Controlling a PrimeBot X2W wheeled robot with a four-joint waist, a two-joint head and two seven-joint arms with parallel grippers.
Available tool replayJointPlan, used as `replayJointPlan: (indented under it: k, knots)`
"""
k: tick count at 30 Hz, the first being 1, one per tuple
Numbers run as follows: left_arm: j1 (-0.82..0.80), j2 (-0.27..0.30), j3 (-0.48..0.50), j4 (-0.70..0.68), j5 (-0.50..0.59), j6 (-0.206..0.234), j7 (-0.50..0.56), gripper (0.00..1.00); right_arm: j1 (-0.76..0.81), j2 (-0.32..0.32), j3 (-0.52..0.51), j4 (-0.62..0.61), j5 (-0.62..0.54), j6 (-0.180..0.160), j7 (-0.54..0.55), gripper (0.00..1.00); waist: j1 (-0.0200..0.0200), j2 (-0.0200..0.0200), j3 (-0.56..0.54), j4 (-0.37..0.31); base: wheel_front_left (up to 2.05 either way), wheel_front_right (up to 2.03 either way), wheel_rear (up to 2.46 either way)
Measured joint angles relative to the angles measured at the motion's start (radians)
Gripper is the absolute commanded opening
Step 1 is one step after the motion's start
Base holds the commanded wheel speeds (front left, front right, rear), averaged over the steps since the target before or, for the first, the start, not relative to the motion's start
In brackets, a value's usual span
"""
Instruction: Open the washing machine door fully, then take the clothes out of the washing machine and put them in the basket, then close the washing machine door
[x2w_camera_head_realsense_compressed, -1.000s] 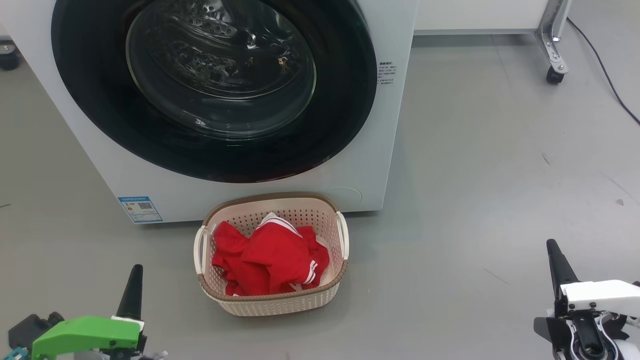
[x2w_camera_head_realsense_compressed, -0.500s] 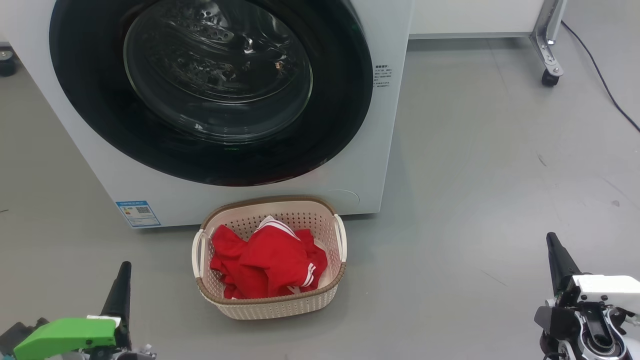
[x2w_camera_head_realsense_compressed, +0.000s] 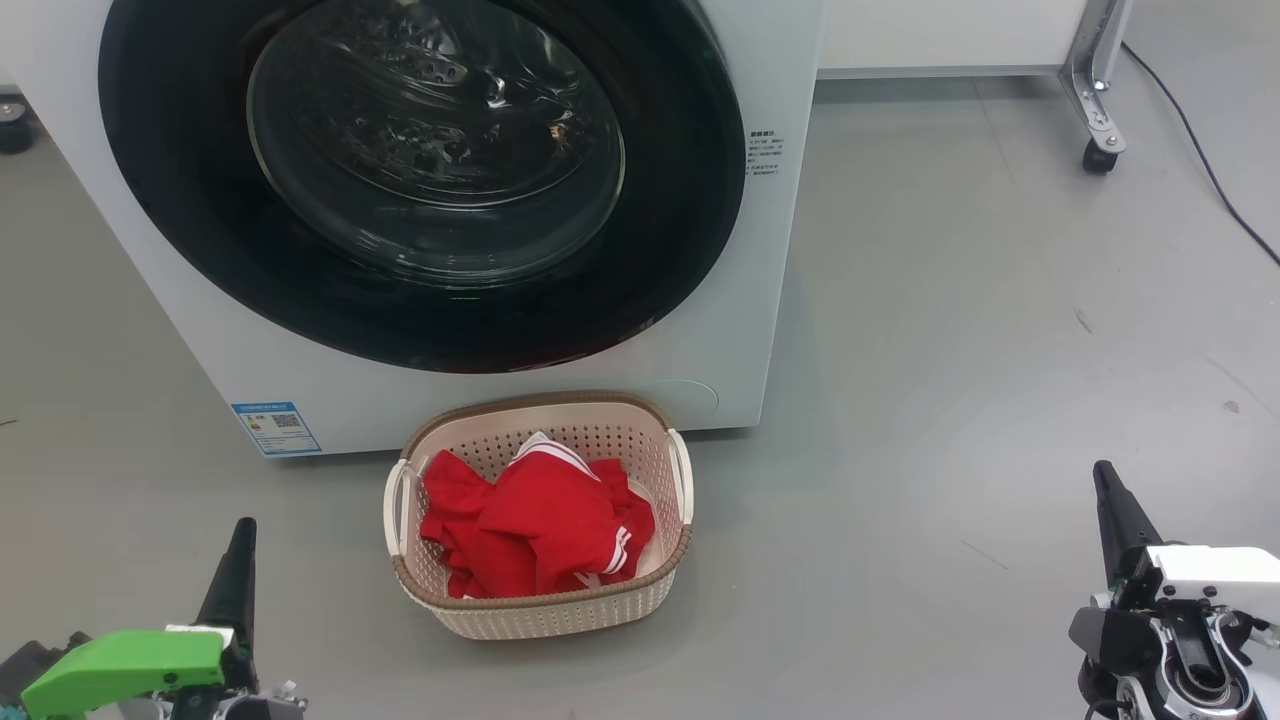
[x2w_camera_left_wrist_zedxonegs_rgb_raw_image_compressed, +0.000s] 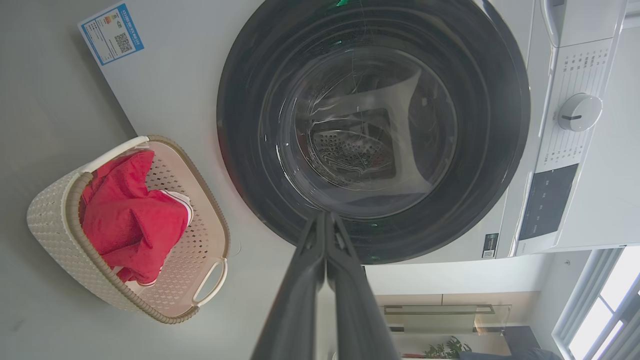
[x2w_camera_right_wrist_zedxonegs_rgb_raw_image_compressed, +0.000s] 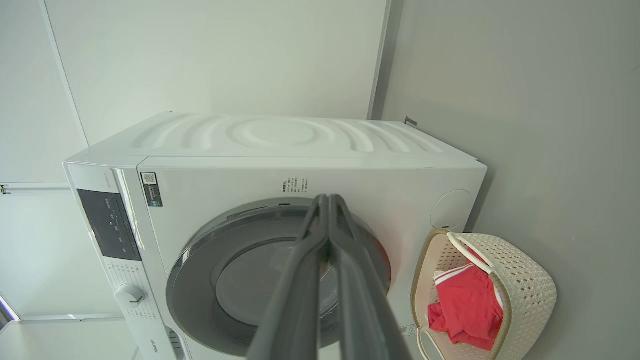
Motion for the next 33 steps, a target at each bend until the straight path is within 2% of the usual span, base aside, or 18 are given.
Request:
replayJointPlan:
  k: [33]
  knots:
    - [-0.006, 0.0, 0.006, 0.015, 0.0, -0.009, 0.002, 0.0, -0.001, 0.001, -0.003, 0.008, 0.0, 0.002, 0.006, 0.0, 0.0, 0.0, -0.001, 0.0, 0.0, 0.0, 0.0]
